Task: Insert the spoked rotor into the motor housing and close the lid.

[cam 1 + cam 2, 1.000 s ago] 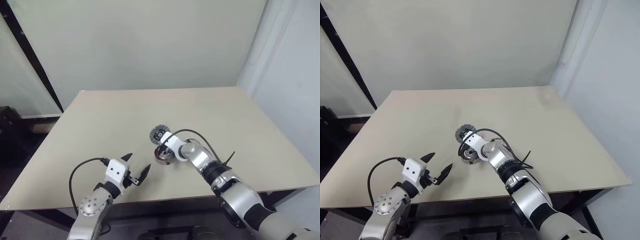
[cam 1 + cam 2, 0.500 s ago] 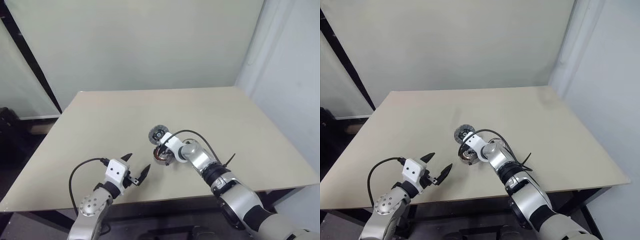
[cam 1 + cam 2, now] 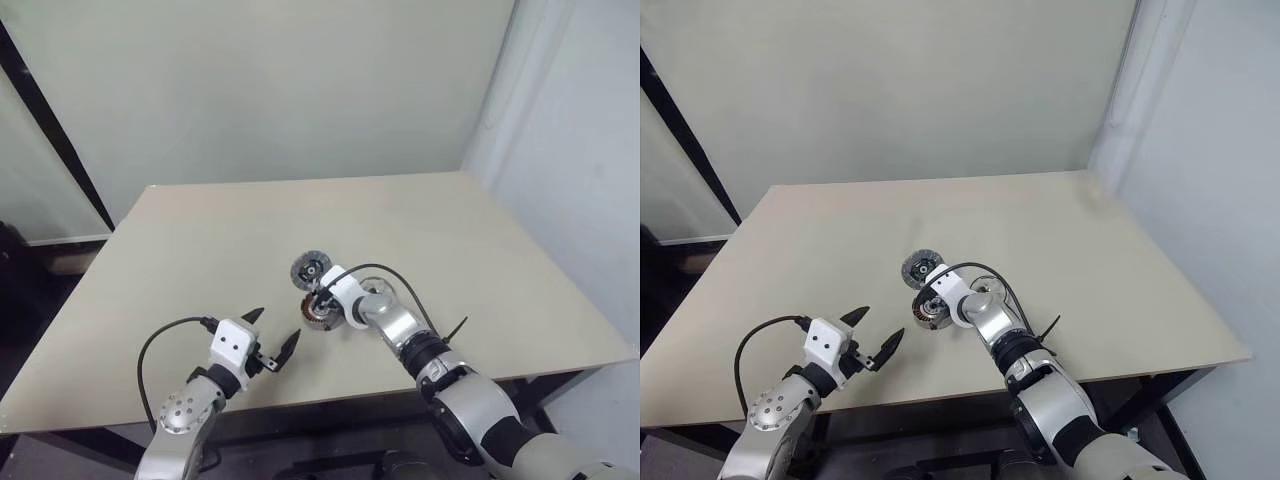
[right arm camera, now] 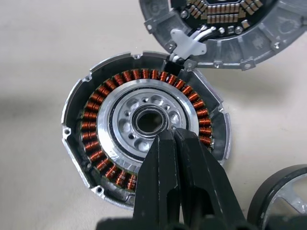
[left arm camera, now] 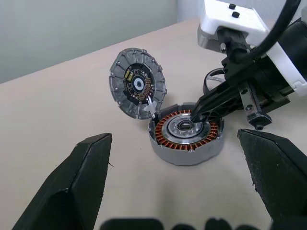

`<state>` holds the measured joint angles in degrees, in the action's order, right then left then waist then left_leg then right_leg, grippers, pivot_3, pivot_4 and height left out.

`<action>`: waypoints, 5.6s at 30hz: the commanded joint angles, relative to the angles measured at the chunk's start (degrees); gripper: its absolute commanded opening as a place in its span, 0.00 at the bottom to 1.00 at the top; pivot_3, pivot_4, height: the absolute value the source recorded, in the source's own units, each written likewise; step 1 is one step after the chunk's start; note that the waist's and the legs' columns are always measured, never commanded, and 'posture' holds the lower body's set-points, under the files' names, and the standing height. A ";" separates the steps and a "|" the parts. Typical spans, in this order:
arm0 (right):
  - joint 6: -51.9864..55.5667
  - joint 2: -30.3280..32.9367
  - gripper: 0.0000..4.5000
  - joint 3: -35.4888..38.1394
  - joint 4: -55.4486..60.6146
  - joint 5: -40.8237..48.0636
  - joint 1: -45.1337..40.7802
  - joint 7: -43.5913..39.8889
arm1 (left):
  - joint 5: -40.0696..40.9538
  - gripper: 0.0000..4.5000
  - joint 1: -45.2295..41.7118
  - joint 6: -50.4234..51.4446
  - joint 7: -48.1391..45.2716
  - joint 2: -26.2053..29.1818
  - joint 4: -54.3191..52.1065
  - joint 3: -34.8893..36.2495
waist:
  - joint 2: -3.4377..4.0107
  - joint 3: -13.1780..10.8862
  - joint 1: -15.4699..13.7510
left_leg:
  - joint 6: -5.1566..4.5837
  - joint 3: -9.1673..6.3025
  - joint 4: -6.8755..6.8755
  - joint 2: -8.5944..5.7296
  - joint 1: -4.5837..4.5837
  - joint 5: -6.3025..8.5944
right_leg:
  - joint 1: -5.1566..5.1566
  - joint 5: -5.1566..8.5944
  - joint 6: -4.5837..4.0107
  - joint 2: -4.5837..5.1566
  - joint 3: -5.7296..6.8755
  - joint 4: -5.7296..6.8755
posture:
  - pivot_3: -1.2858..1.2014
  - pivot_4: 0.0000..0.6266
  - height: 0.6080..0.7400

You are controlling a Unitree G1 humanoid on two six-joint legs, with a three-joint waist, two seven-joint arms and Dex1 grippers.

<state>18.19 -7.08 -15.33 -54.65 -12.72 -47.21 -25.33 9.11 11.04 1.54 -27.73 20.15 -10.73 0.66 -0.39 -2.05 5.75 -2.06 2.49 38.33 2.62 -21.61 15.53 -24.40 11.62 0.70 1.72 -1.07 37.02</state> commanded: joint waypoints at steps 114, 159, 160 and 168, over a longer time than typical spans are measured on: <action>3.10 1.33 0.02 -3.57 9.16 1.55 0.92 -4.16 | 0.64 1.00 -1.43 -0.15 -0.05 1.87 -0.19 3.85 | -0.01 0.00 -0.20 | 0.00 -0.02 -0.02 -0.05 0.00 0.01 | -0.07 -0.06 -0.10 -0.10 -0.18 -0.02 | 0.52 0.00 1.00; 0.23 -0.09 0.02 -4.20 3.34 1.02 -0.12 -0.71 | 0.32 1.00 -0.50 -0.23 -0.10 1.67 -0.76 3.18 | -0.01 0.00 -0.26 | 0.00 -0.01 -0.02 -0.09 -0.01 0.01 | -0.07 -0.06 -0.09 -0.04 -0.18 -0.04 | 0.52 0.00 1.00; 0.29 -0.05 0.02 -4.60 2.83 0.70 0.00 -0.94 | 0.32 1.00 -0.42 -0.27 -0.08 1.69 -0.81 3.23 | -0.01 0.00 -0.26 | 0.00 -0.01 -0.02 -0.09 0.00 0.01 | -0.06 -0.06 -0.09 -0.04 -0.18 -0.04 | 0.52 0.00 1.00; -1.15 0.29 0.02 -1.76 4.26 3.03 -0.32 -0.56 | 0.33 1.00 -0.71 -0.32 -0.13 1.61 -0.46 3.04 | -0.01 0.00 -0.27 | 0.00 -0.01 -0.02 -0.09 0.01 0.00 | -0.04 -0.06 -0.09 -0.04 -0.18 -0.03 | 0.52 0.00 1.00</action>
<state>18.30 -6.81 -19.08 -52.21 -11.25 -46.39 -26.29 9.35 11.10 1.94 -27.98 21.66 -9.76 3.32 -0.40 -2.05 5.48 -2.06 2.47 38.31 2.53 -21.61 15.53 -24.45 11.56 0.60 1.68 -1.24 36.98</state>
